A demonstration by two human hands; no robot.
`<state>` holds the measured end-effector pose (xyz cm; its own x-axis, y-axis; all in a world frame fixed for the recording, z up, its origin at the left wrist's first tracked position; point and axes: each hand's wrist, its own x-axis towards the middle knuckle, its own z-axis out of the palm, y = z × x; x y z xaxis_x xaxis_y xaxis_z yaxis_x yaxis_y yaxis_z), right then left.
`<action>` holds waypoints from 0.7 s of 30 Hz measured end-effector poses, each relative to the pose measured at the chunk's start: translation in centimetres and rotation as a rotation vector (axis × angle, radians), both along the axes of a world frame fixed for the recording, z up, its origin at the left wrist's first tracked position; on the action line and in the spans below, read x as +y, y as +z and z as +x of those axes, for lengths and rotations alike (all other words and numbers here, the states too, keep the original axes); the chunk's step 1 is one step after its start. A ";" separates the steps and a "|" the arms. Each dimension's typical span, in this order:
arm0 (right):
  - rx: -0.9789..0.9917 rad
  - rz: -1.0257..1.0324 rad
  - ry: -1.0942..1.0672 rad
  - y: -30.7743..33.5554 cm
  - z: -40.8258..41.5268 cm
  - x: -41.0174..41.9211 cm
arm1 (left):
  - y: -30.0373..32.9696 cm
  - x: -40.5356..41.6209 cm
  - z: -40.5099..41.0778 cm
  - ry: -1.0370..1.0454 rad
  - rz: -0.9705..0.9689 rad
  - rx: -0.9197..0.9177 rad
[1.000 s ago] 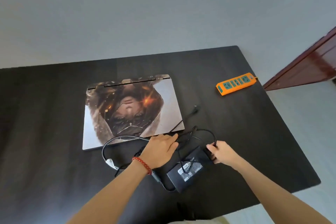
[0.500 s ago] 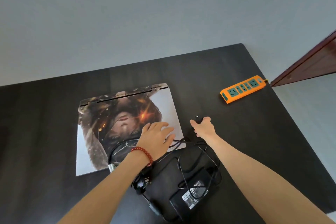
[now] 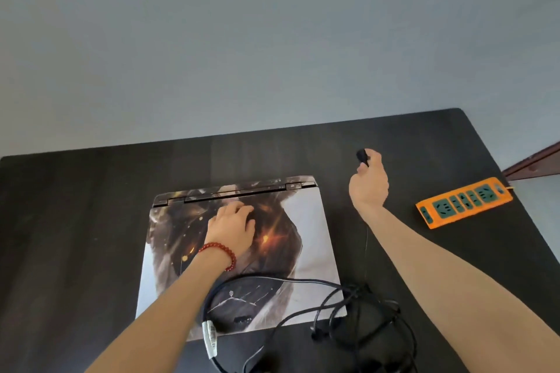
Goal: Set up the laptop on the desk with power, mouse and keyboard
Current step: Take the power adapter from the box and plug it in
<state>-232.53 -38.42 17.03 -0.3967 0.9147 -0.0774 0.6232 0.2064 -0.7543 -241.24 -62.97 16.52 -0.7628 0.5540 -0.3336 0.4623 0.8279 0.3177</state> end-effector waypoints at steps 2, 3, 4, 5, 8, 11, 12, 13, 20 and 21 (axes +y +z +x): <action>0.078 0.012 0.131 0.5 -1.7 0.7 | -0.8 0.5 -1.4 0.023 -0.003 0.027; 0.100 -0.017 0.215 0.6 -2.2 1.0 | -1.2 0.8 -1.8 0.020 0.001 0.034; 0.106 -0.037 0.290 0.7 -2.5 1.2 | -1.7 1.2 -1.9 0.008 0.014 0.037; 0.105 -0.037 0.339 0.7 -2.7 1.4 | -2.1 1.7 -1.9 -0.014 0.027 0.039; 0.165 0.015 0.308 1.5 -3.0 2.4 | -3.5 3.0 -1.7 -0.050 0.012 0.045; 0.278 0.125 0.132 3.5 -4.1 4.0 | -4.4 3.3 -2.0 -0.020 -0.046 0.064; 0.302 0.175 0.087 4.4 -4.6 4.5 | -4.7 3.2 -2.0 -0.014 -0.053 0.082; 0.317 0.224 0.059 5.2 -5.2 5.0 | -4.9 3.2 -2.1 -0.009 -0.057 0.098; 0.174 0.313 0.339 5.7 -9.9 3.4 | -5.0 3.7 -4.3 -0.003 0.010 0.119; 0.102 0.289 0.419 4.6 -10.1 2.3 | -5.0 3.7 -4.6 0.011 0.023 0.117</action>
